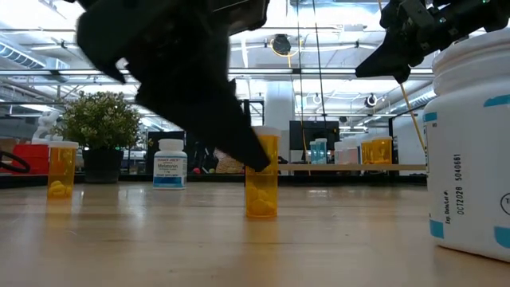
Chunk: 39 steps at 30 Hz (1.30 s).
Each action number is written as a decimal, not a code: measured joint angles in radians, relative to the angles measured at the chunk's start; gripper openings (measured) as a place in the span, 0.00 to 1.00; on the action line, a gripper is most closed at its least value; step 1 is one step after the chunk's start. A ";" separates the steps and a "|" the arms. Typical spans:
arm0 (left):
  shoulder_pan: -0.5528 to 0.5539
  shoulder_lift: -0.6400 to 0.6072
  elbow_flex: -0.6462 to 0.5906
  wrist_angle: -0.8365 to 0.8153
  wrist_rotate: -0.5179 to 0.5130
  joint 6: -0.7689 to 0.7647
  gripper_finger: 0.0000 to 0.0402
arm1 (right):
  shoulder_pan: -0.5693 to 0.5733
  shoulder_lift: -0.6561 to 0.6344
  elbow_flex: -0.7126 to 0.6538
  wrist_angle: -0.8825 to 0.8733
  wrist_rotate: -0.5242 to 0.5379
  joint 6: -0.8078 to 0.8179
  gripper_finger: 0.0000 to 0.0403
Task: Pick and place medicine bottles onto shelf by color
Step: Put the right small orange pill bottle on the shelf
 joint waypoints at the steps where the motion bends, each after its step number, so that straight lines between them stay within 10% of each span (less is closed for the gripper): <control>1: -0.005 0.000 0.000 -0.012 -0.009 -0.008 0.74 | 0.000 0.000 0.000 0.000 0.000 0.001 0.12; 19: -0.022 0.000 -0.288 0.480 -0.049 0.010 0.73 | 0.000 0.000 0.000 0.000 -0.002 0.003 0.12; 39: 0.006 0.137 -0.327 0.737 -0.005 0.068 0.34 | 0.000 0.001 0.000 0.010 -0.003 0.011 0.12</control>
